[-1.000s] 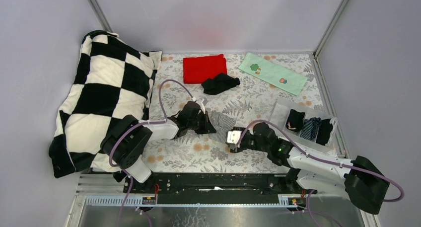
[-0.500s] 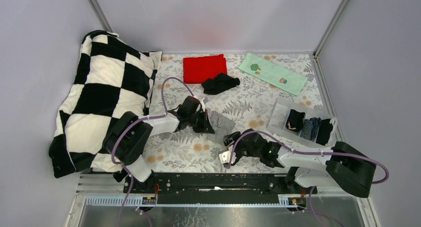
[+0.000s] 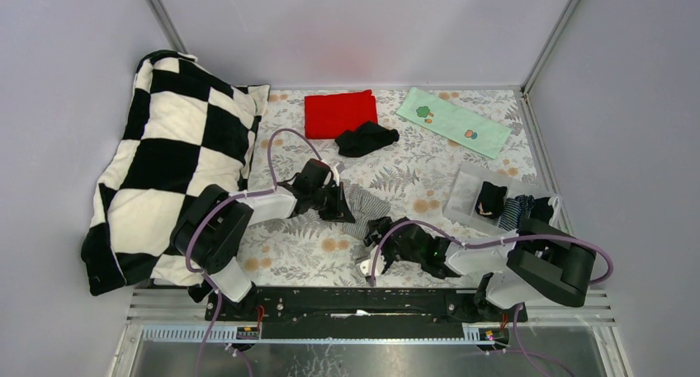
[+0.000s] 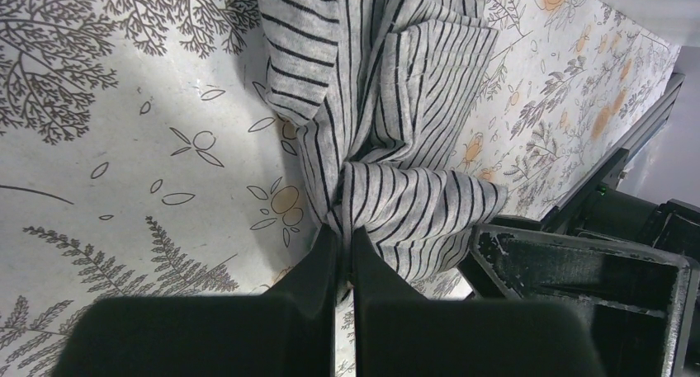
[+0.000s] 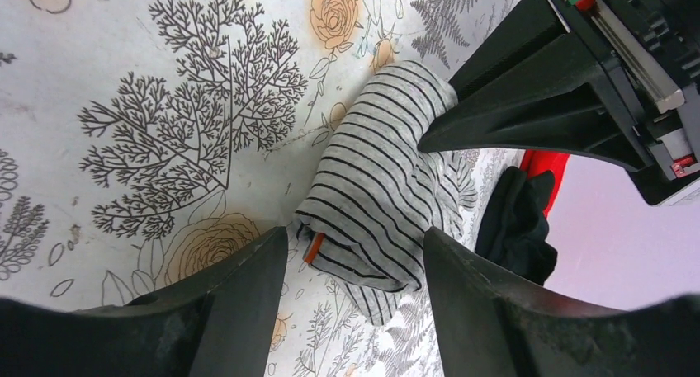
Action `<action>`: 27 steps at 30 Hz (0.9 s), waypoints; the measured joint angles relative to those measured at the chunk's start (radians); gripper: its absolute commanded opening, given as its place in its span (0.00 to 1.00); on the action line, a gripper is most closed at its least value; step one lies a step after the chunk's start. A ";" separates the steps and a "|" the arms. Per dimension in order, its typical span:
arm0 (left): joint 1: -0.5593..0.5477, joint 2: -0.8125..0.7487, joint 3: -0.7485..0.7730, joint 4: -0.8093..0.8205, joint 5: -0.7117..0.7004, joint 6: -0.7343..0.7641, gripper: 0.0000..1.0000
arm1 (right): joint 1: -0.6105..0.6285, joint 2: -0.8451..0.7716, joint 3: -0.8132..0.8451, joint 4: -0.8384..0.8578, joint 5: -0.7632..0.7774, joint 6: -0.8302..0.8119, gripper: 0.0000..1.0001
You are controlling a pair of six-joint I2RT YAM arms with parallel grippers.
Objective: Roll the underwear
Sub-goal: Roll the underwear to the center of the board.
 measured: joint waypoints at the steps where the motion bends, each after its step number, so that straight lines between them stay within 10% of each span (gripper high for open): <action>1: 0.000 0.000 0.000 0.000 0.000 0.000 0.00 | 0.000 0.006 0.000 0.005 0.008 -0.010 0.66; 13: 0.005 0.002 0.000 -0.002 0.008 0.000 0.00 | 0.003 0.108 0.001 0.117 0.034 -0.013 0.02; 16: 0.012 -0.008 -0.008 -0.002 0.006 -0.005 0.02 | 0.003 0.103 -0.016 0.163 0.029 0.050 0.00; 27: 0.066 -0.256 -0.096 -0.140 -0.121 -0.061 0.60 | 0.005 0.021 -0.056 0.250 -0.051 0.404 0.01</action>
